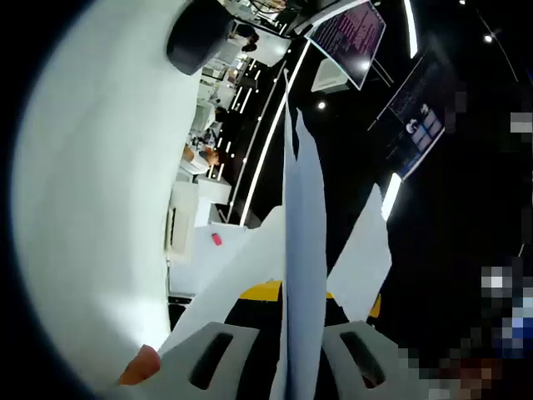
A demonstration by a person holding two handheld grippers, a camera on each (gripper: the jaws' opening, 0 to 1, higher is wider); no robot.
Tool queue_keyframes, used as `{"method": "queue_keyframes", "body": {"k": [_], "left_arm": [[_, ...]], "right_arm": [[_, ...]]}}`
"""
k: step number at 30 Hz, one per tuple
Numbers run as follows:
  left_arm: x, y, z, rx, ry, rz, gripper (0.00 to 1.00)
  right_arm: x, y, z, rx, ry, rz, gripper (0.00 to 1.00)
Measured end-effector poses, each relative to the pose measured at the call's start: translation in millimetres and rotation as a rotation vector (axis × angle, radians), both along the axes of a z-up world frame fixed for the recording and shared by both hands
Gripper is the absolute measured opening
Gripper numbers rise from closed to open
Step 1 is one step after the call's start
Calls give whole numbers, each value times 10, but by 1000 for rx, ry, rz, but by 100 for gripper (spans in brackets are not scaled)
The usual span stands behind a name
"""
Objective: Organize the stack of printing papers by aligning and flattening the scattered papers on the table
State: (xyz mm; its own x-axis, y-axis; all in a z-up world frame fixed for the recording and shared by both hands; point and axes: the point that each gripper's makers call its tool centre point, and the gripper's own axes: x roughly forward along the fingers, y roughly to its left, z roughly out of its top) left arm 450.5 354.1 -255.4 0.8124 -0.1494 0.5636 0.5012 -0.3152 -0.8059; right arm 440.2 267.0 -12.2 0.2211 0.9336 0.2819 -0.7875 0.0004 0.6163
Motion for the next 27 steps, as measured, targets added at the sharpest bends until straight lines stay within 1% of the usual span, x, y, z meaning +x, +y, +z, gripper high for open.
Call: {"method": "queue_keyframes", "body": {"k": [1,2,4,5,7,9,11,13,17,19,20,22,24,26,27], "left_arm": [[-7,-7,8,-5,-2,-4,6],[-16,-9,20,-8,-5,-5,6],[-29,-14,42,-10,-11,-10,6],[-36,-13,55,-15,-15,-13,6],[-58,-21,90,-19,-26,-15,6],[-81,-45,118,-27,-33,-18,6],[-88,-64,128,-30,-39,-23,6],[-106,-110,152,-30,-49,-34,6],[-115,-118,162,-34,-53,-42,6],[-119,-118,166,-36,-58,-43,6],[-123,-116,166,-37,-59,-46,6],[-120,-123,165,-34,-60,-46,6],[-132,-121,171,-43,-64,-52,6],[-140,-114,177,-39,-68,-50,6],[-142,-111,179,-36,-70,-49,6]], "right_arm": [[120,-18,-72,-15,25,-34,0],[192,-33,-131,-25,13,-49,0],[313,-60,-240,-29,79,-55,0],[429,-95,-313,-47,81,-77,0],[555,-153,-374,-49,96,-105,0],[667,-223,-392,-32,123,-125,0],[769,-278,-405,-30,130,-144,0],[799,-294,-428,-26,146,-148,0],[871,-342,-383,-24,140,-165,0],[900,-367,-375,-37,127,-183,0],[922,-384,-378,-34,136,-186,0],[927,-387,-379,-33,137,-188,0],[931,-394,-423,-57,122,-208,0],[950,-418,-427,-48,138,-204,0],[953,-419,-431,-51,137,-206,0]]}}
